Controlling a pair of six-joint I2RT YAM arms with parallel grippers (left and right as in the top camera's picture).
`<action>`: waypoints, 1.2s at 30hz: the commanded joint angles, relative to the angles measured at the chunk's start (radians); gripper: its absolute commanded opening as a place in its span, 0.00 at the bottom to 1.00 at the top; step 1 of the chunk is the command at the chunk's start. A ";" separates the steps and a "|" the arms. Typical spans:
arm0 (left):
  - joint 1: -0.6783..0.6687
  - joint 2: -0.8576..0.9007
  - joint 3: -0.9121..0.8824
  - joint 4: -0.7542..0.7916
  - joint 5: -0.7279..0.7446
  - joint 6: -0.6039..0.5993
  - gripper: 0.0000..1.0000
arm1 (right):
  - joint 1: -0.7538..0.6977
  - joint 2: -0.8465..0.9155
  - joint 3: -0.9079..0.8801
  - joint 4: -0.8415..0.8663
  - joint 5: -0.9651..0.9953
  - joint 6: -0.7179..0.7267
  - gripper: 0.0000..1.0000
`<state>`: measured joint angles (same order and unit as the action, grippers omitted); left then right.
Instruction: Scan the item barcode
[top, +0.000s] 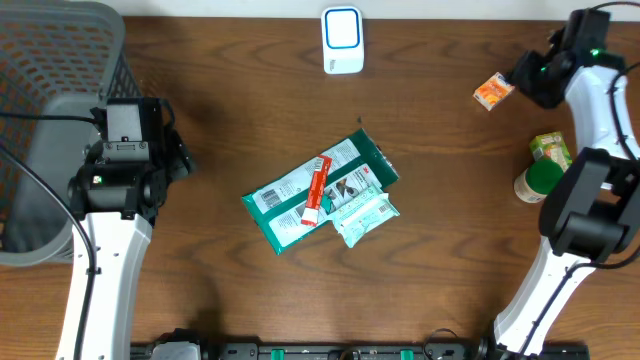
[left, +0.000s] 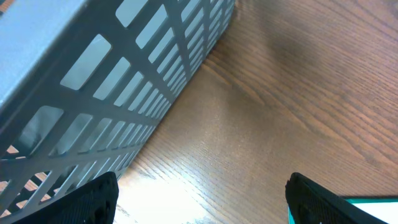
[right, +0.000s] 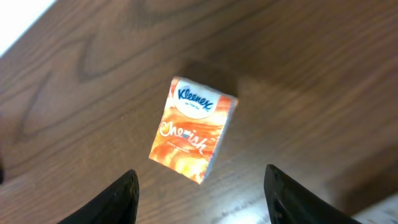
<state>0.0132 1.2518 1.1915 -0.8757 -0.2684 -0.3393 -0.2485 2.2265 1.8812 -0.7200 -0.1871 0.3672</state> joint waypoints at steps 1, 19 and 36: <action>0.005 -0.003 0.010 -0.003 -0.013 0.009 0.87 | 0.041 -0.015 -0.069 0.058 0.040 0.064 0.59; 0.005 -0.003 0.010 -0.003 -0.013 0.009 0.87 | 0.058 -0.015 -0.339 0.419 0.122 0.223 0.41; 0.005 -0.003 0.010 -0.003 -0.013 0.009 0.87 | 0.056 0.037 -0.339 0.471 0.040 0.126 0.01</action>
<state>0.0132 1.2518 1.1915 -0.8761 -0.2684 -0.3393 -0.1841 2.2375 1.5513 -0.2371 -0.1028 0.5602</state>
